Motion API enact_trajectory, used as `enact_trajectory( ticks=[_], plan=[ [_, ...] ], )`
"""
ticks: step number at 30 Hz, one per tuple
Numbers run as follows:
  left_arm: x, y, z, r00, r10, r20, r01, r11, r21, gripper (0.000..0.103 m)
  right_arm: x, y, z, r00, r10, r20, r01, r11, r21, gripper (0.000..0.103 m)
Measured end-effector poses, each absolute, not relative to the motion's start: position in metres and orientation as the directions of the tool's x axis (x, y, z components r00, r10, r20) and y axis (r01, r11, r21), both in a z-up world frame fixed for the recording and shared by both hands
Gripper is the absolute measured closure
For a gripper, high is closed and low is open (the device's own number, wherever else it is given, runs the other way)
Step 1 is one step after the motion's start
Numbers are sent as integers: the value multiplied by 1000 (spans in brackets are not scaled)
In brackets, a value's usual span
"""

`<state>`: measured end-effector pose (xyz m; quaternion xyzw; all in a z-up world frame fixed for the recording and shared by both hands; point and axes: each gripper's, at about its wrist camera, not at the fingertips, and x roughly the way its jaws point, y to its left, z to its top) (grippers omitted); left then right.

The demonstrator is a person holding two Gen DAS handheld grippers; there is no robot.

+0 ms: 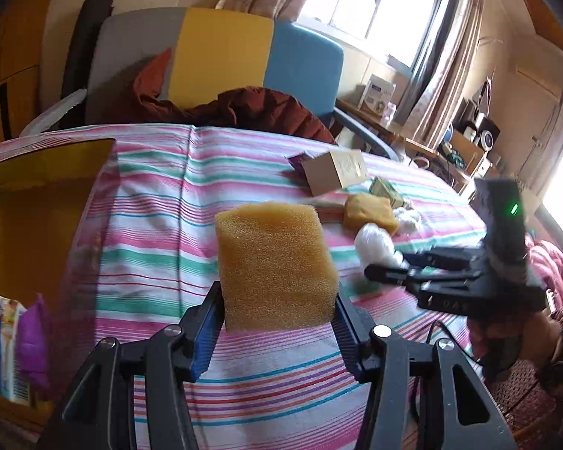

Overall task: Organize objects
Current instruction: 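Carry the sponge with the left gripper while the right carries the bundle to the gold tray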

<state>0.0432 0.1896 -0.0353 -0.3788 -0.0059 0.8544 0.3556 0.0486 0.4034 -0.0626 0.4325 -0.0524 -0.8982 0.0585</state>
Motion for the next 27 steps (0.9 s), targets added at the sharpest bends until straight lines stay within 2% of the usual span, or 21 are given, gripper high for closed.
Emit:
enact_trajectory(
  ticks=[11, 21, 27],
  plan=[
    [8, 115, -16, -539, 577, -613, -469, -810, -351, 48, 45, 390, -67, -612, -160, -774, 39, -984, 173, 65],
    [-46, 40, -32, -579, 468, -667, -281, -883, -376, 48, 51, 369, -41, -651, -199, -733, -11, -963, 270, 65],
    [-74, 15, -46, -558, 384, -736, -213, -923, -320, 48, 45, 336, -26, -673, -265, -690, 7, -936, 352, 65]
  ],
)
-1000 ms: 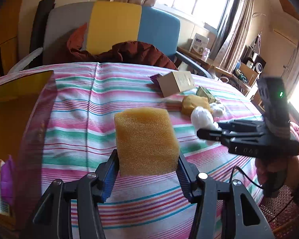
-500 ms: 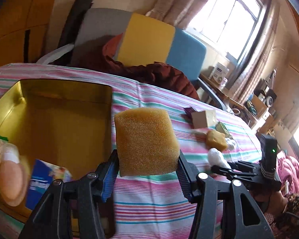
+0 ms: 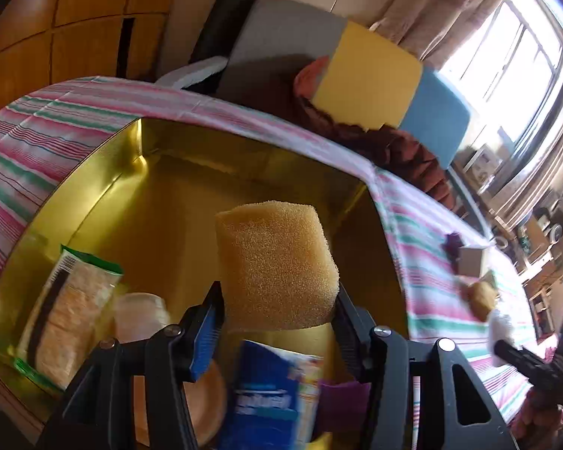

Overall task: Organize objects
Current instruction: 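Carry the sponge with the left gripper while the right carries the bundle to the gold tray, then open the left gripper over the tray while the right releases the plastic bundle inside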

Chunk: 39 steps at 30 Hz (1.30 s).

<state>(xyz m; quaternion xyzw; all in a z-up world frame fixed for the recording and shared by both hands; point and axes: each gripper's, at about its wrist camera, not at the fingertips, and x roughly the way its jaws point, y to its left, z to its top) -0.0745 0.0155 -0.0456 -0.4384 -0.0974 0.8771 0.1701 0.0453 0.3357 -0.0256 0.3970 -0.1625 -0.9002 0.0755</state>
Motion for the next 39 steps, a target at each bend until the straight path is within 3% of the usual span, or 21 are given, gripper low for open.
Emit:
enact_trajectory(
  ticks=[6, 11, 19, 26, 36, 38, 39],
  plan=[
    [-93, -1, -58, -559, 310, -769, -153, -950, -271, 42, 36, 288, -13, -667, -330, -668, 84, -924, 372, 65],
    [-86, -14, -58, -558, 367, -744, -161, -927, -338, 33, 29, 250, 0, -665, -348, -660, 157, -930, 332, 64],
    [-43, -66, -44, -712, 355, -607, -25, -875, -483, 33, -1, 194, 9, -636, -393, -665, 235, -919, 318, 63],
    [-44, -97, -43, -732, 292, -616, 105, -844, -526, 33, -32, 144, 0, -597, -391, -700, 269, -920, 284, 63],
    [-43, -93, -35, -734, 310, -605, 78, -845, -529, 33, -75, 115, -24, -570, -325, -755, 209, -946, 249, 63],
    [-43, -91, -35, -730, 319, -605, 70, -845, -530, 33, -79, 116, -27, -565, -331, -756, 189, -944, 272, 49],
    [-43, -90, -34, -728, 321, -606, 68, -845, -530, 33, -80, 117, -28, -562, -338, -755, 181, -941, 286, 48]
  ],
)
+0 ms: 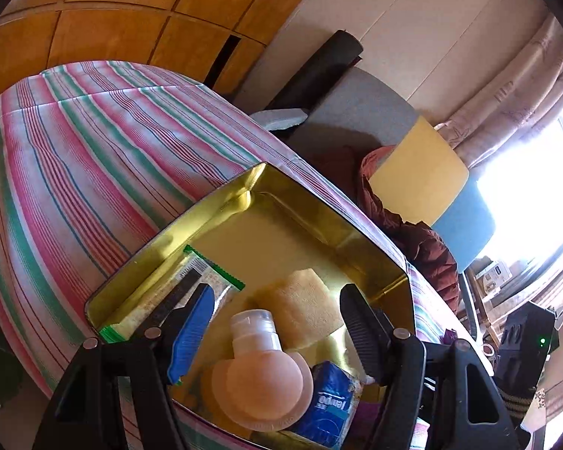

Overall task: Organize objects
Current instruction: 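Open the left gripper over the tray while the right releases the plastic bundle inside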

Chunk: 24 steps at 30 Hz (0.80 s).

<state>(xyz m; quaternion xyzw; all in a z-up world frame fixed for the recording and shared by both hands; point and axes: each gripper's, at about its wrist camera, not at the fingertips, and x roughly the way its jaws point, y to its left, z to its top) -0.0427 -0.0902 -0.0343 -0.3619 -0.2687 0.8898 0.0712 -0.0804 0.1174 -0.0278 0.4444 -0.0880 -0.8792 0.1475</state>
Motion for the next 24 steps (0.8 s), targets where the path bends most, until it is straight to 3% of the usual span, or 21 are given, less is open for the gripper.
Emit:
enact_trajectory(
  ticks=[13, 24],
  plan=[
    [-39, -64, -31, -703, 390, -595, -28, -851, -524, 33, -29, 159, -5, -677, -309, -668, 127, -943, 307, 32],
    [-23, -21, -17, -672, 463, -578, -190, -862, -469, 33, -3, 214, -10, -688, -172, -705, 7, -973, 231, 29]
  ],
)
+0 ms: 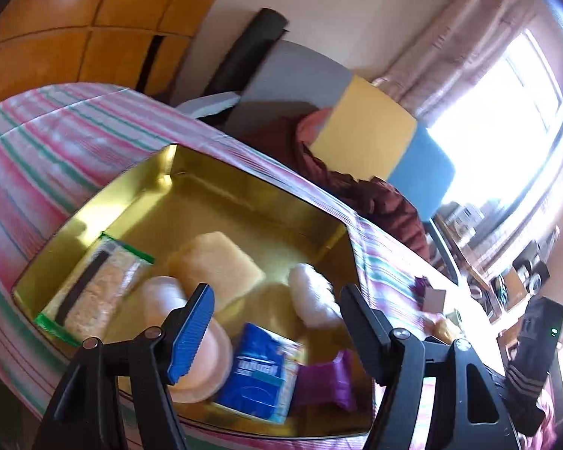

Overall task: Organize objects
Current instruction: 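Open the left gripper over the tray while the right releases the plastic bundle inside, then reach the right gripper to the second plastic-wrapped white ball and grasp it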

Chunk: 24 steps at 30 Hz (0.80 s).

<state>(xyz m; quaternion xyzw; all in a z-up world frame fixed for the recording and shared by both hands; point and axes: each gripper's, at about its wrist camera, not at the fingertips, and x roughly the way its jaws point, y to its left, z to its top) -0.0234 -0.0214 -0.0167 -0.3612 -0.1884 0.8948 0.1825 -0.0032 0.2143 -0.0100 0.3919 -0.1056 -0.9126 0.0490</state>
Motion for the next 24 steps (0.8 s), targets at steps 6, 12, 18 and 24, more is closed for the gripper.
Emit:
enact_trajectory(
  ticks=[6, 12, 18, 24],
  plan=[
    [-6, 17, -8, -620, 548, -561, -338, -832, -440, 33, 13, 252, -27, -664, -105, -740, -72, -977, 203, 29],
    [22, 59, -3, -544, 632, -552, -495, -773, -398, 33, 28, 287, -45, -639, -65, -767, -151, -966, 208, 28],
    [43, 85, -4, -483, 668, -566, -572, -730, -374, 33, 27, 331, -43, -659, 11, -752, -175, -975, 139, 27],
    [50, 89, -4, -484, 651, -585, -566, -743, -357, 33, -18, 411, -26, -661, 140, -738, -259, -965, 48, 24]
  ],
)
